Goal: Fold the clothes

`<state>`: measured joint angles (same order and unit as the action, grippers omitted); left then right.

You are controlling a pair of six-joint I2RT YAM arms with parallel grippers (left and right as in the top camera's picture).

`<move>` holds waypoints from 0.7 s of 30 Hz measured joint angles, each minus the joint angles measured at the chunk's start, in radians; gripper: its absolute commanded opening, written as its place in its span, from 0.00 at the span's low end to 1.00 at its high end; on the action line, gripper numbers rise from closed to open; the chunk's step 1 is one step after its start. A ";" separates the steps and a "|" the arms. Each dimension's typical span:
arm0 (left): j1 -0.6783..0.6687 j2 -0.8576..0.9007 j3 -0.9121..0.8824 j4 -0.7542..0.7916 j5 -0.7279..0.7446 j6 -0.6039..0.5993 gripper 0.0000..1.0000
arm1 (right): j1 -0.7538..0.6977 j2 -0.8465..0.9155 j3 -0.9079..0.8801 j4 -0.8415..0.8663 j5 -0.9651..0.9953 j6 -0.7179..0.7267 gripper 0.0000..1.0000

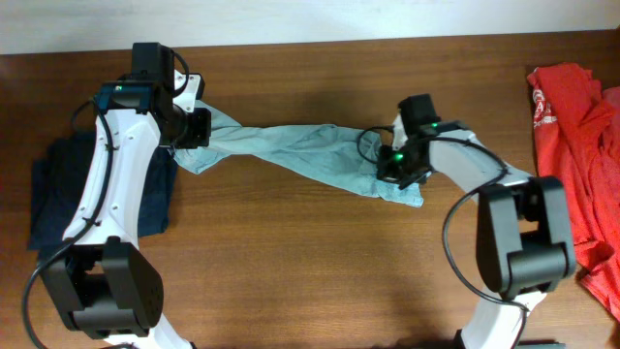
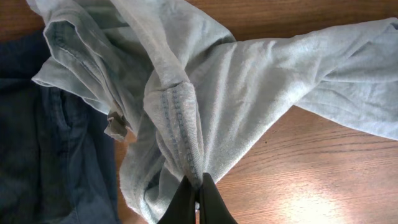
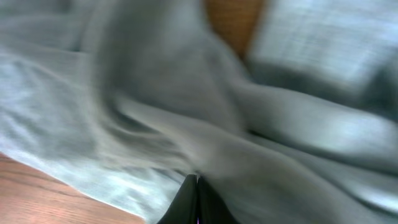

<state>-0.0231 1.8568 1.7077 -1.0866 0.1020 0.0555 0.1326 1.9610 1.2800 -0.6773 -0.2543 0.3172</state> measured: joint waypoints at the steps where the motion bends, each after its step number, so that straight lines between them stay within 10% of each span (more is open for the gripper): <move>1: 0.000 0.000 0.000 0.000 0.000 0.000 0.01 | -0.011 -0.015 0.000 -0.013 0.010 0.001 0.04; 5: 0.000 -0.011 0.001 -0.001 0.000 0.001 0.01 | -0.061 -0.171 0.000 -0.039 0.040 -0.010 0.07; 11: 0.000 -0.077 0.010 0.013 0.000 0.001 0.01 | -0.015 -0.276 0.024 -0.035 -0.017 -0.010 0.50; 21: 0.000 -0.084 0.019 0.003 0.000 0.001 0.00 | 0.207 0.004 0.023 0.103 0.144 0.135 0.60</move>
<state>-0.0231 1.7725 1.7264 -1.0832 0.1020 0.0563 0.3393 1.9652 1.3033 -0.5739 -0.1104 0.4519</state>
